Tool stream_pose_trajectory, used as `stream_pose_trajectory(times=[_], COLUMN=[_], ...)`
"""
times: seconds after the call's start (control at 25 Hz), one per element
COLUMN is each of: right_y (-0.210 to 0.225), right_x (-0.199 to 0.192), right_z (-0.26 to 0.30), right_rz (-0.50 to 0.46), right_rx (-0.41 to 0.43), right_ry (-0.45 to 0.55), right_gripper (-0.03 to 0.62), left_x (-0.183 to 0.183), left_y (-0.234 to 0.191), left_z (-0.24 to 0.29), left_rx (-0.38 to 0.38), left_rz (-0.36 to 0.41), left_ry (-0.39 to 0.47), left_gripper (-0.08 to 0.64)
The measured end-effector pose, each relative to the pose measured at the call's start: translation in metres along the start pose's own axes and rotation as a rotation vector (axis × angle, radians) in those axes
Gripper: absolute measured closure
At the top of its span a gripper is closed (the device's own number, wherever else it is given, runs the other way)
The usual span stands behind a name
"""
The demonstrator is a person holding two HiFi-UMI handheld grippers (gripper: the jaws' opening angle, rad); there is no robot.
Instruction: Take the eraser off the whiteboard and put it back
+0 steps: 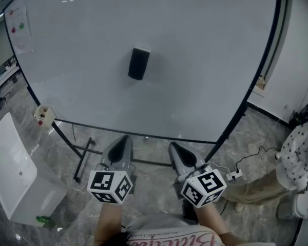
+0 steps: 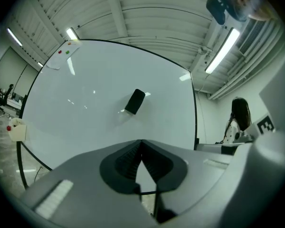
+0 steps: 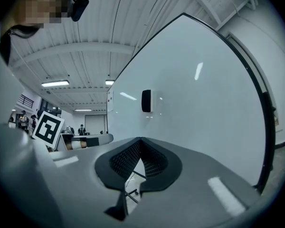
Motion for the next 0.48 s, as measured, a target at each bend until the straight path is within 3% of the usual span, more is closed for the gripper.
stream_pose_trajectory(times=[0.2,0.48], right_y=[-0.0030,-0.0047], right_x=[-0.0057,-0.0051], right_z=[0.0031,0.0005], right_rz=[-0.006,-0.017], right_rx=[0.006,0.007], right_ry=[-0.023,-0.025], right_gripper=[0.592,0.592], left_x=[-0.0053,-0.0019], left_y=[-0.0048,-0.0014], left_z=[-0.0091,-0.0126], left_rx=[-0.008,-0.010], left_rz=[-0.052,-0.063], left_ry=[0.005,0.023], left_gripper=[0.558,0.560])
Point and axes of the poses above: the fingertips, and each gripper's own axes: z forward along the fingers, y to its right, x out of its top, the point moved 1 cm from there along -z, backward along the fingers, and after that the axes turned 12 degrees about -z, right-handed, at the moved point
